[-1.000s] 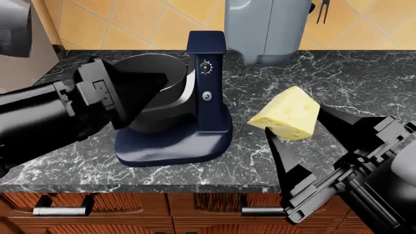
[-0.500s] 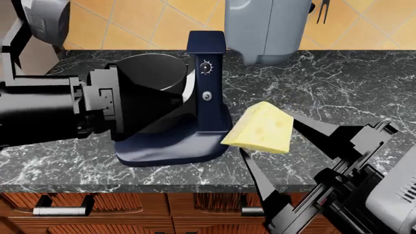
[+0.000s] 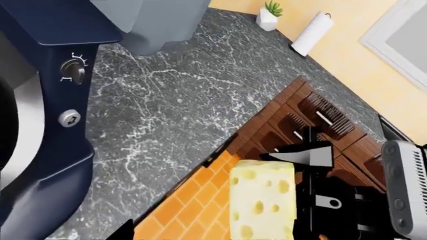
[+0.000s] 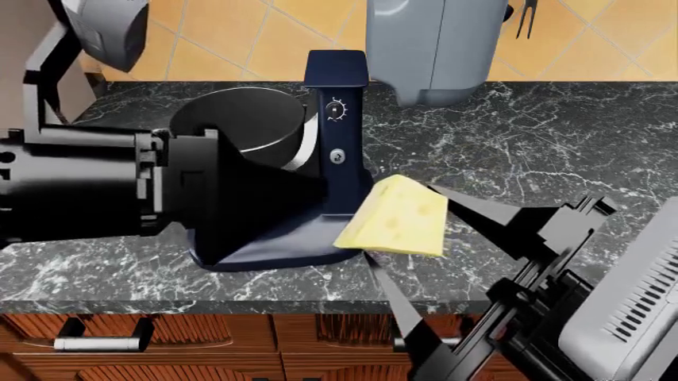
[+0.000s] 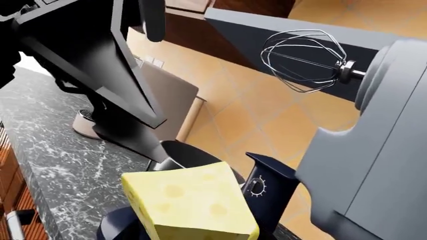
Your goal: Place the cheese in the stand mixer bowl.
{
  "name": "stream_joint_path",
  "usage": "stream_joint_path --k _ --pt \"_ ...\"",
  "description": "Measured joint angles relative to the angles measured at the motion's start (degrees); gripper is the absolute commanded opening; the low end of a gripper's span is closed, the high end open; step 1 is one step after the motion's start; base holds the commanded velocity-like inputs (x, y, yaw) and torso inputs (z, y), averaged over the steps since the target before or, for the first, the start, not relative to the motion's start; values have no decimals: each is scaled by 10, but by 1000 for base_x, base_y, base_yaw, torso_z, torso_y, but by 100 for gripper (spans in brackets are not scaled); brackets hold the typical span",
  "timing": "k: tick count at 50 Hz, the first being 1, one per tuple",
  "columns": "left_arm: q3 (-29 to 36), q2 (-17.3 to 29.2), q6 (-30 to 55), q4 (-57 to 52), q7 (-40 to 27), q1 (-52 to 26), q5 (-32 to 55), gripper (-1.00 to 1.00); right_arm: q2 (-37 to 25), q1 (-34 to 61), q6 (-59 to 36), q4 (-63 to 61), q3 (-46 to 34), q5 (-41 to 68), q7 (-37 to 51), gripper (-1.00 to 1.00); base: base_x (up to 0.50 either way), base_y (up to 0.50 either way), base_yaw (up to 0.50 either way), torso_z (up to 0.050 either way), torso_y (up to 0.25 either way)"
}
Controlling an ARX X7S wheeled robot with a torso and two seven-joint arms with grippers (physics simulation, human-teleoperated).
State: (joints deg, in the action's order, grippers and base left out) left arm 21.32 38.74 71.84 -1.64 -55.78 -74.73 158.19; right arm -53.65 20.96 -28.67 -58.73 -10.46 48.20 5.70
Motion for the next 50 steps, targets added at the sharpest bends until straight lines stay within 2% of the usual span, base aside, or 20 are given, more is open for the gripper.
stream_joint_path --k 50 --pt "39 -28 -5 -19 22 -22 -7 100 -12 14 27 3 -63 -36 10 -100 0 0 0 0 0"
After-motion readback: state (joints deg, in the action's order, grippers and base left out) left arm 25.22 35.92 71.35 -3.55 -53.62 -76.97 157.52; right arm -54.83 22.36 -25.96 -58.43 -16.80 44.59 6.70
